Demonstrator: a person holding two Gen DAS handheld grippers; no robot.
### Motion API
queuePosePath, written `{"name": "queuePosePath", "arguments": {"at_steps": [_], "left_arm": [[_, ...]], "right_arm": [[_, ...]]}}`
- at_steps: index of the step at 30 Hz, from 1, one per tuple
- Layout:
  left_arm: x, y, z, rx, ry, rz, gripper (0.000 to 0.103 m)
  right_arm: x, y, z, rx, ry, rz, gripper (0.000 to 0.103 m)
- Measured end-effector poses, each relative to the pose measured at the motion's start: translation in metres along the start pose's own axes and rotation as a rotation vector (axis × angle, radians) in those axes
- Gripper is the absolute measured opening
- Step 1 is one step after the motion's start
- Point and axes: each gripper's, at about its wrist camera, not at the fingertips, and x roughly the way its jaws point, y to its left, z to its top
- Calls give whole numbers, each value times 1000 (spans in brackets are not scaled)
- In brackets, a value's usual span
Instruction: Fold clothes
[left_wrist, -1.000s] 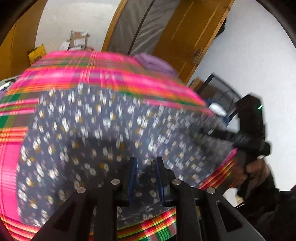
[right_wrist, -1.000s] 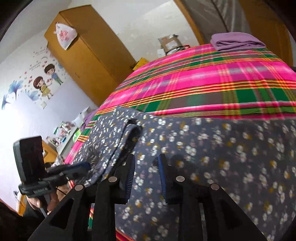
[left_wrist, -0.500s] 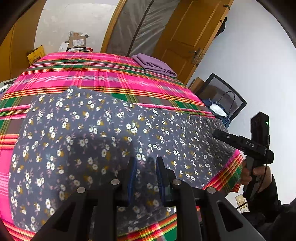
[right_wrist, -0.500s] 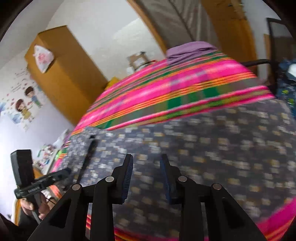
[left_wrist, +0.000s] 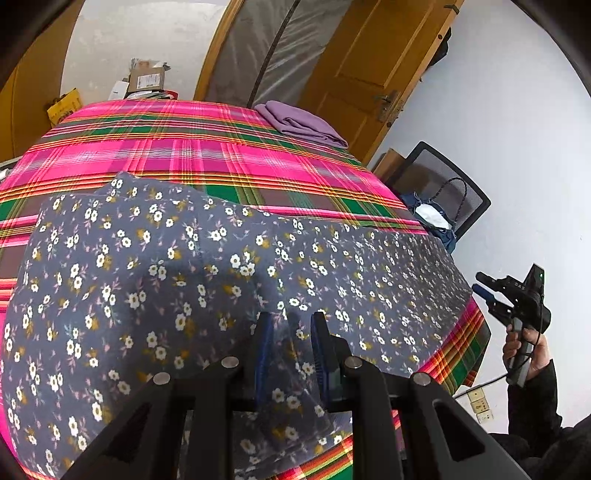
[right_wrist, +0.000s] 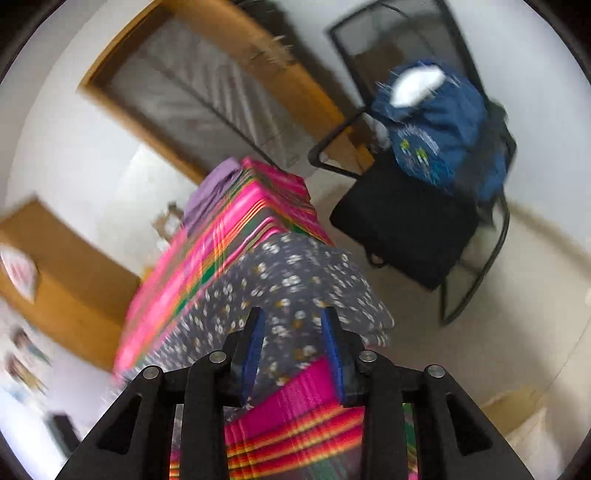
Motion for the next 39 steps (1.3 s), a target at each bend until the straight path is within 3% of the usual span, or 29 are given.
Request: {"name": "queuePosePath", "arguments": {"at_steps": [9, 11, 12, 13, 18, 25, 29, 39], "left_arm": [[9, -21, 5, 51, 26, -11, 21], [13, -25, 6, 55, 34, -11, 21], [15, -26, 7, 57, 38, -11, 21], [17, -28, 7, 58, 42, -11, 21], [24, -32, 8, 61, 59, -8, 21], [30, -38, 11, 63, 68, -6, 21], [31, -36, 11, 61, 71, -2, 21], [30, -31, 11, 38, 70, 5, 21]], "right_arm": [[2, -40, -2, 184, 77, 127, 35], [5, -47, -4, 224, 96, 157, 42], [5, -51, -5, 250, 106, 180, 53], [6, -55, -6, 276, 116, 203, 56], [20, -74, -9, 418, 173, 303, 59], [54, -81, -8, 530, 305, 356, 61], [64, -85, 0, 589, 292, 385, 61], [59, -98, 8, 724, 133, 415, 62]]}}
